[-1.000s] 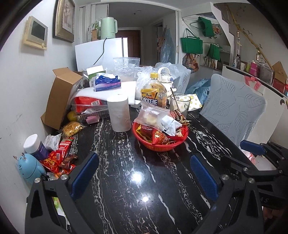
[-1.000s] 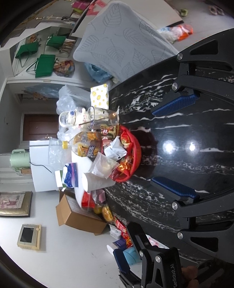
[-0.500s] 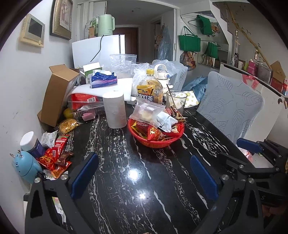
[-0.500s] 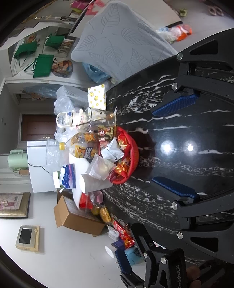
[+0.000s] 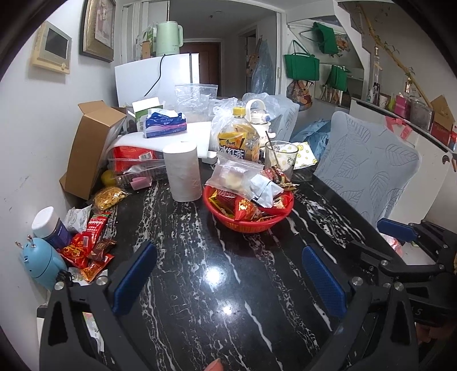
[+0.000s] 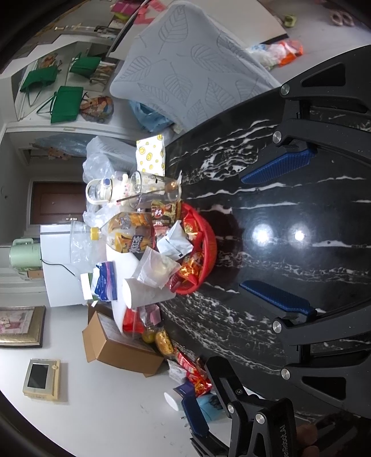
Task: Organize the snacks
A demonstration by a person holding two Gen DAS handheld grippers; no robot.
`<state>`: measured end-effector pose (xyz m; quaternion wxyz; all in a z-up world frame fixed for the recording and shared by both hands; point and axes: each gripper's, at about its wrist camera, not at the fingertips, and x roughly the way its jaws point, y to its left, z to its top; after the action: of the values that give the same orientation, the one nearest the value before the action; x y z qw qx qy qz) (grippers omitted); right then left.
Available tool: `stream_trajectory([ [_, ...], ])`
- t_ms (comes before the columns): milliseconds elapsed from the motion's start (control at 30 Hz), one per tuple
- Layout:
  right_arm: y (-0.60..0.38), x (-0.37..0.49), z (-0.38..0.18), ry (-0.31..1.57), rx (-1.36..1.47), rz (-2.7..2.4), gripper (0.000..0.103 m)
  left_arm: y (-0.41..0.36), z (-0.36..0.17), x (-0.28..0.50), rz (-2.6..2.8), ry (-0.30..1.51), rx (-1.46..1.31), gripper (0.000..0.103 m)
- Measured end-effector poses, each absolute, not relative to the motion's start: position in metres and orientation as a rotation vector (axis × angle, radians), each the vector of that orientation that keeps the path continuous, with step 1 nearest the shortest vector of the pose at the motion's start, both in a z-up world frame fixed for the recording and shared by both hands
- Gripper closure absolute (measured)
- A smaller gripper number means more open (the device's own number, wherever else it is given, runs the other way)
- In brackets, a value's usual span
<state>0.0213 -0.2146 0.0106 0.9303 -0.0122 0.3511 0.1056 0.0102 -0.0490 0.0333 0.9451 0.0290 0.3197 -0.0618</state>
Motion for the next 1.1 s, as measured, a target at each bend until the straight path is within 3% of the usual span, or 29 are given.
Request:
stream_trajectory([
  [1100, -0.2170, 0.0254, 0.0063, 0.733, -0.033, 0.206, 0.025, -0.0480, 0.0293, 0.0126, -0.115, 0.677, 0.059, 0.000],
])
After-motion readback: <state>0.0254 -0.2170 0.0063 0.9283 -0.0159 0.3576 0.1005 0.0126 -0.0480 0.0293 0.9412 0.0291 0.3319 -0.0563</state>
